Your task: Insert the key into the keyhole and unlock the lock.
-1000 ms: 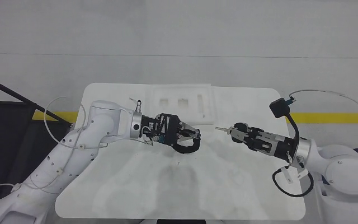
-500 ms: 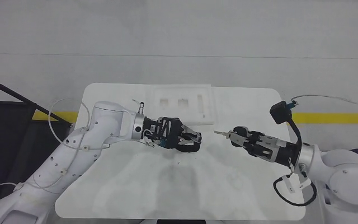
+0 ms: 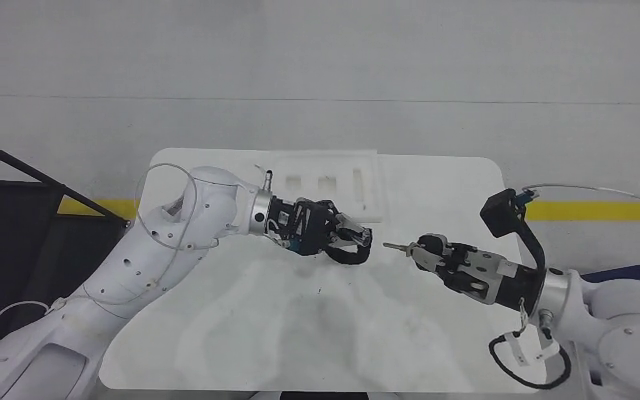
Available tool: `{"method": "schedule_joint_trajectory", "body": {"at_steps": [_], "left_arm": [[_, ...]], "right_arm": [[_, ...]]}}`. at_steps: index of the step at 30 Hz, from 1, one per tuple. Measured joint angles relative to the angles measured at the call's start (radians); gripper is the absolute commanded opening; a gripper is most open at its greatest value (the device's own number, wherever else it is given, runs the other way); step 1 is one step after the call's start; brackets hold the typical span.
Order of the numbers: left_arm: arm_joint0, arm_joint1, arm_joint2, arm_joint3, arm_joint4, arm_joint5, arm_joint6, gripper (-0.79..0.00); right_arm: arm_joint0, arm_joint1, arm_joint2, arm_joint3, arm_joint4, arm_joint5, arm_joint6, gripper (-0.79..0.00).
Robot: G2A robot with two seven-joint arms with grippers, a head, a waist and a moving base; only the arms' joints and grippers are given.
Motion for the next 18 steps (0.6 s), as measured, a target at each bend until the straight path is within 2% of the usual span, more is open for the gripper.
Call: {"method": "schedule_joint_trajectory", "body": {"at_steps": [7,18], "left_arm": [[-0.023,-0.019,0.029,0.042,0.027,0.012,0.05,-0.785],[-0.038,-0.037,0.043,0.062,0.034,0.001,0.051,-0.785]], "right_arm": [[0.011,0.008,-0.042,0.0,-0.03,0.004,-0.004,-0.785],[0.032,0.019,-0.097,0.0,-0.095,0.009,-0.033,-0.785]]}}
